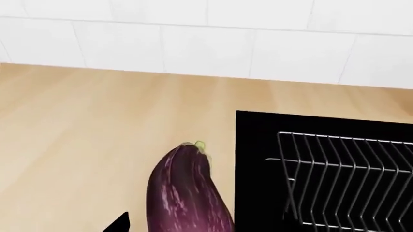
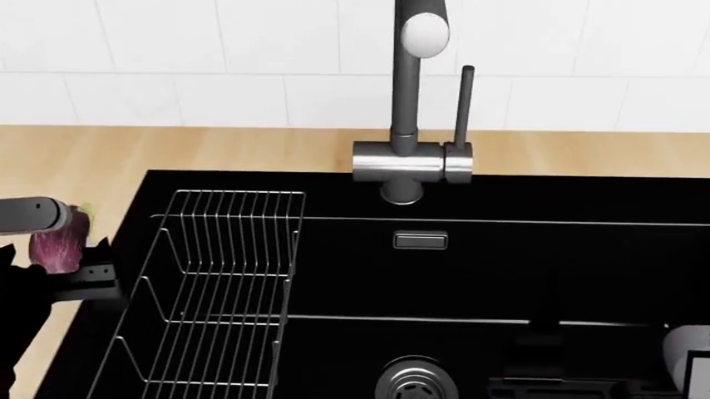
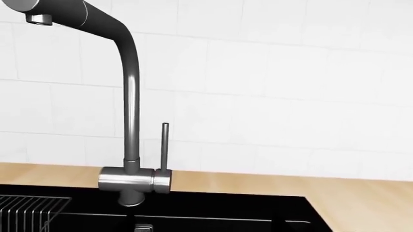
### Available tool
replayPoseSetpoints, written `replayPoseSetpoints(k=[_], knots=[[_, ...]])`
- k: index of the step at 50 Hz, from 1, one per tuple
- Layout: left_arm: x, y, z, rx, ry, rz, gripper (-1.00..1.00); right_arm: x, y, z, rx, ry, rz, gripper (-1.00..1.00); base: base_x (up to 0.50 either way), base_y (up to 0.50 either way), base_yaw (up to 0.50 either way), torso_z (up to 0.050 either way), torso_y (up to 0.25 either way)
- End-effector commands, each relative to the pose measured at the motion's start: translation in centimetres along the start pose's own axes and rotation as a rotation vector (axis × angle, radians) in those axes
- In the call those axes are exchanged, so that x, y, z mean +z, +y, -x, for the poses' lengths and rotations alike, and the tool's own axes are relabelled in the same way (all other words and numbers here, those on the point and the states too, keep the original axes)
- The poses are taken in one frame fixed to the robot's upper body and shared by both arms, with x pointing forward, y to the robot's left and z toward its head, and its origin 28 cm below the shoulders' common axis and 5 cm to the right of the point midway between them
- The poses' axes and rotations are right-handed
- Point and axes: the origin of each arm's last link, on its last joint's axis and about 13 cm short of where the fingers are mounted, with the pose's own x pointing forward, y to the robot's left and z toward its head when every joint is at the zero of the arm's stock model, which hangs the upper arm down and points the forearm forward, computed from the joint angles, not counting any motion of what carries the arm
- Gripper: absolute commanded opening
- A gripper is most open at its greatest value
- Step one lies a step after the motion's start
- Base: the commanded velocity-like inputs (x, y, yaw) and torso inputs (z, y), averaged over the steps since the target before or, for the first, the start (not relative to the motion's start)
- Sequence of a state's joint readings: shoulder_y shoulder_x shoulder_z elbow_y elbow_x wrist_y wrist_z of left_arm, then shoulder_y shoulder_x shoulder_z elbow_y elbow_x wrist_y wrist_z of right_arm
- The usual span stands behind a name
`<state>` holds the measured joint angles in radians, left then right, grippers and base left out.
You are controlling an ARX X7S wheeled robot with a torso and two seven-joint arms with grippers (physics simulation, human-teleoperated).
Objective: There is a mixed pile of frozen fruits and vegetables on the counter. Locate all the frozen vegetables and place the items in a bowl on the counter. Take all the frozen fruits and defrost them in a running sink.
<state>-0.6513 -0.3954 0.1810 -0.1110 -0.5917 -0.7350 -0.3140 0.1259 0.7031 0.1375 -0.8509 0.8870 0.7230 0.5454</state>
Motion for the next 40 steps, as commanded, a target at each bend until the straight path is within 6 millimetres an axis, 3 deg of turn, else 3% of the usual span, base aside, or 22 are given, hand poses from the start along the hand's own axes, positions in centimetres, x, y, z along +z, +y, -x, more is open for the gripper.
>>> replayPoseSetpoints(k=[1,11,17,18,22,31,40], knots=[[-0.7,0.6,-1.4,0.028,0.041,0.008,1.0,-0.2,0.2,-0.1,0.02,0.01,-0.026,1.0,0.0,0.0,0.0,0.0,0.0],[-1.2,0.8,-2.4,0.056,0.049,-0.003,1.0,-0.3,0.5,0.0,0.05,0.02,-0.058,1.0,0.0,0.0,0.0,0.0,0.0],[-0.5,0.2,-1.9,0.016,0.023,0.018,1.0,-0.3,0.5,0.0,0.048,0.02,-0.054,1.0,0.0,0.0,0.0,0.0,0.0],[-0.3,0.1,-1.7,0.011,0.014,0.024,-1.0,-0.2,0.5,0.1,0.049,0.02,-0.054,1.0,0.0,0.0,0.0,0.0,0.0],[0.9,-0.3,-0.7,-0.027,-0.03,0.074,-1.0,-0.4,0.6,0.0,0.053,0.025,-0.053,1.0,0.0,0.0,0.0,0.0,0.0],[4.4,-0.2,3.5,-0.004,-0.203,-0.015,-1.0,-0.5,0.7,0.0,0.055,0.028,-0.045,1.0,0.0,0.0,0.0,0.0,0.0],[3.0,0.1,9.4,-0.06,-0.248,-0.022,-1.0,0.3,0.5,0.3,0.003,-0.013,0.006,1.0,0.0,0.0,0.0,0.0,0.0]])
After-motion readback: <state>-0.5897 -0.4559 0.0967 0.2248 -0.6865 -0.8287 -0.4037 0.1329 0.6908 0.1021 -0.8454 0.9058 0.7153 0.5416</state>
